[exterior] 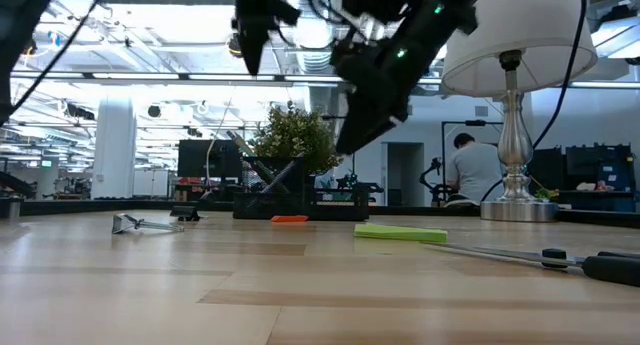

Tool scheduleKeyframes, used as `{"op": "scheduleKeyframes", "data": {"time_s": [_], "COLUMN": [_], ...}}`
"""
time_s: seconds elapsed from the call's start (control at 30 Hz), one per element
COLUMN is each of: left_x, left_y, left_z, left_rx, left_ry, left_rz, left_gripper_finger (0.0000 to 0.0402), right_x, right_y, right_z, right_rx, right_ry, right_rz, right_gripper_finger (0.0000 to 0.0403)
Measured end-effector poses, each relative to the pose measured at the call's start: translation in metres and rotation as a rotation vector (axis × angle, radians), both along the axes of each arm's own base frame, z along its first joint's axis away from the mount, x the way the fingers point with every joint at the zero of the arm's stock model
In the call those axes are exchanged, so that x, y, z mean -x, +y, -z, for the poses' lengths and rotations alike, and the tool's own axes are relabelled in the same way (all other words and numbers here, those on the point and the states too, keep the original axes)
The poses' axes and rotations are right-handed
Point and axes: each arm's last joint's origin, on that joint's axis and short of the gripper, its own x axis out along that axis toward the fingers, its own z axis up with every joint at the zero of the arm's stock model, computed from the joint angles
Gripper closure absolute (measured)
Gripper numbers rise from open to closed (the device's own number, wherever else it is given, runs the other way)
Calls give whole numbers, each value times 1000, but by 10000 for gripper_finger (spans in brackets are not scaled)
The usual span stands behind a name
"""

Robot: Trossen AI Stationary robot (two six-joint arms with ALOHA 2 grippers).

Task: Pick and place office supplies into organizer
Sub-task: Put the top black binder clip into the black organizer

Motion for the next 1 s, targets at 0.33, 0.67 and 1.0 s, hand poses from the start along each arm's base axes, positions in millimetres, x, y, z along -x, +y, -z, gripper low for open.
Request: {"op": "scheduleKeyframes", "data": {"time_s": [0.33,0.67,1.0], "left_x": [96,152,147], "left_y": [-39,-89,-113], "left_z": [-30,69,173], "left_rx": [-93,-99,134], "left_ry": [-281,-501,-779], "left_rz": [-333,-488,-477], "left_gripper_finger": [303,303,303], "right_x": [39,89,90], "right_y": [41,31,31], "right_z": [-30,-12,12], "right_rx": [140,37,28], "right_ry": [-190,-469,-527], "right_rz": [19,107,105], "right_gripper_finger": [276,276,276]}}
